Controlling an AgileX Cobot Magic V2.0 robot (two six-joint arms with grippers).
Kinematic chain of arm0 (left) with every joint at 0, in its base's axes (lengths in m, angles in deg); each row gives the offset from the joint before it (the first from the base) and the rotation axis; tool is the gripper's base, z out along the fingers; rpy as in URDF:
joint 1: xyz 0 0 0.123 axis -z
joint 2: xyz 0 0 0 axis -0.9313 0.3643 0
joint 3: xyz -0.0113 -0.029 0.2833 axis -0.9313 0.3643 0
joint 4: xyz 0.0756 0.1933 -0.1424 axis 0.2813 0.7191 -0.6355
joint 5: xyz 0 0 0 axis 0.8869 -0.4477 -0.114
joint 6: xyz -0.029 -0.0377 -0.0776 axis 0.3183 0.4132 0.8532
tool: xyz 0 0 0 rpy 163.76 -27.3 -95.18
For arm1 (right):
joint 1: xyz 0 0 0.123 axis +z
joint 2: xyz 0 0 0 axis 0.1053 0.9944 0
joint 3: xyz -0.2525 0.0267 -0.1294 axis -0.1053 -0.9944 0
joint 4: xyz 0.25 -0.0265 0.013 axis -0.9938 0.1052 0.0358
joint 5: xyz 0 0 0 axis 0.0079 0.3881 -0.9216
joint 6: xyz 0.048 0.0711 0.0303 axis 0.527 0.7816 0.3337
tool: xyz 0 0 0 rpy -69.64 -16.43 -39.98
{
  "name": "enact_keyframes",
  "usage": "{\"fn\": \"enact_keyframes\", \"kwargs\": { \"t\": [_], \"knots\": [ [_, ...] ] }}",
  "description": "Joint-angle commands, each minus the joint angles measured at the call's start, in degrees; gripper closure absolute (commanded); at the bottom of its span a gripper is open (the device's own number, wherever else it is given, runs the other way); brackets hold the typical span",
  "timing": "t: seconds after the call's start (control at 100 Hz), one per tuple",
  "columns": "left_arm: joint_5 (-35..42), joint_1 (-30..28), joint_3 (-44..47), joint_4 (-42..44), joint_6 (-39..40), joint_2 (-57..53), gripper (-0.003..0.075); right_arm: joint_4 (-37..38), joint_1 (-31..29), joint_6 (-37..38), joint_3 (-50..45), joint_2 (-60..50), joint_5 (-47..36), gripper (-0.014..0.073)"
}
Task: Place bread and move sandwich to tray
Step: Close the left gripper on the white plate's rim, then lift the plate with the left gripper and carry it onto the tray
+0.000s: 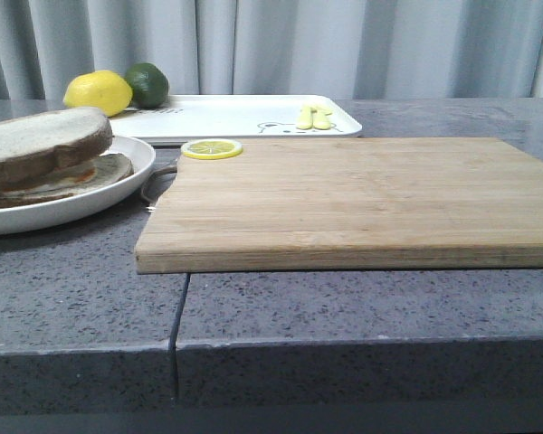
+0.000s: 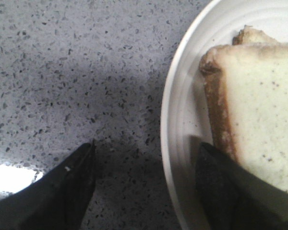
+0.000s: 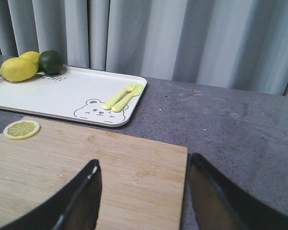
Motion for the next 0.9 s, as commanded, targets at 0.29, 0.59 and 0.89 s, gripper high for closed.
{"fn": "enact_keyframes", "kwargs": {
  "t": [0.29, 0.59, 0.89],
  "knots": [
    [1.48, -0.15, -1.50, -0.94, 0.58, -0.68, 0.0300, 0.70, -0.30, -0.27, 1.64, 0.07, -4.30, 0.0172],
    [1.33, -0.15, -1.50, -3.67, 0.58, -0.68, 0.0430, 0.70, -0.30, -0.27, 1.64, 0.07, -4.30, 0.0172],
    [3.42, -0.15, -1.50, -7.17, 0.58, -0.68, 0.0693, 0.70, -0.30, -0.27, 1.64, 0.07, -4.30, 0.0172]
  ]
}}
